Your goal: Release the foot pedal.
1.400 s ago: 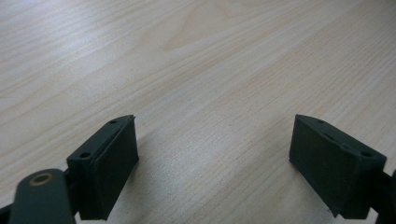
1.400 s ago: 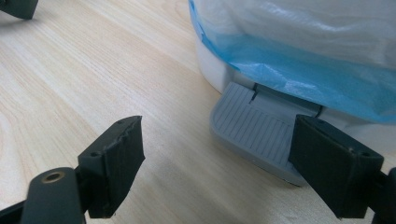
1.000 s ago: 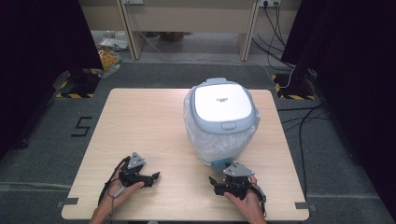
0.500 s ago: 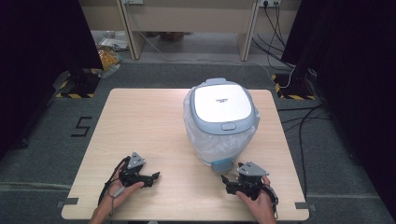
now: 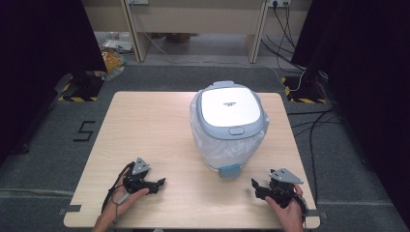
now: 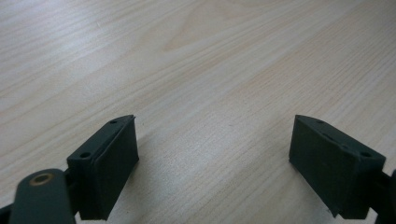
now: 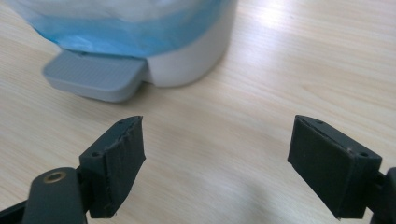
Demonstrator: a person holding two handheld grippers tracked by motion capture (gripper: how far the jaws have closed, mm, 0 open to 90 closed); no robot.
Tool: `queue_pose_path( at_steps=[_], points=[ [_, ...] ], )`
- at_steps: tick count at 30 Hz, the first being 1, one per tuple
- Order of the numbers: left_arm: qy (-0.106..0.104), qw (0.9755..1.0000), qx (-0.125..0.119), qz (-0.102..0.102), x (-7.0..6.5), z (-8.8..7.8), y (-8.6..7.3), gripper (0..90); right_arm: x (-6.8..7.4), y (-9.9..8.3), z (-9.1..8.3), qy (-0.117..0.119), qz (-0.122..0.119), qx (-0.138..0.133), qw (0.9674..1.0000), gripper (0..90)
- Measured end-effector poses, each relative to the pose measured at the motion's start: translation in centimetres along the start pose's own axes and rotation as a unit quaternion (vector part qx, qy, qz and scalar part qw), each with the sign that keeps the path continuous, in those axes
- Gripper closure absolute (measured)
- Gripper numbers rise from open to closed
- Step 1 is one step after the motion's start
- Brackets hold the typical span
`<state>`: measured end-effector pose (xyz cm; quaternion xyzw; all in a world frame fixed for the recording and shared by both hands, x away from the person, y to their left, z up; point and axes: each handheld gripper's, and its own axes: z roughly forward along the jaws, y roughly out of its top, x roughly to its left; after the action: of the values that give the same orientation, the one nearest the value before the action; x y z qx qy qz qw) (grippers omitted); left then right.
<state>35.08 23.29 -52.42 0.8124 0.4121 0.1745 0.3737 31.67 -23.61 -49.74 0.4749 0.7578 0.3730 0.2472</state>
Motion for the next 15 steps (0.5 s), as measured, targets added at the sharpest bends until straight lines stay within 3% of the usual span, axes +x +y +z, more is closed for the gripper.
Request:
queue_pose_path(
  at_steps=[15],
  points=[
    [0.0,1.0,0.001,0.0,0.0,0.0,0.0,14.8,-1.0,-1.2,-0.3,-0.019,0.008,0.023,0.9995,18.7]
  ],
)
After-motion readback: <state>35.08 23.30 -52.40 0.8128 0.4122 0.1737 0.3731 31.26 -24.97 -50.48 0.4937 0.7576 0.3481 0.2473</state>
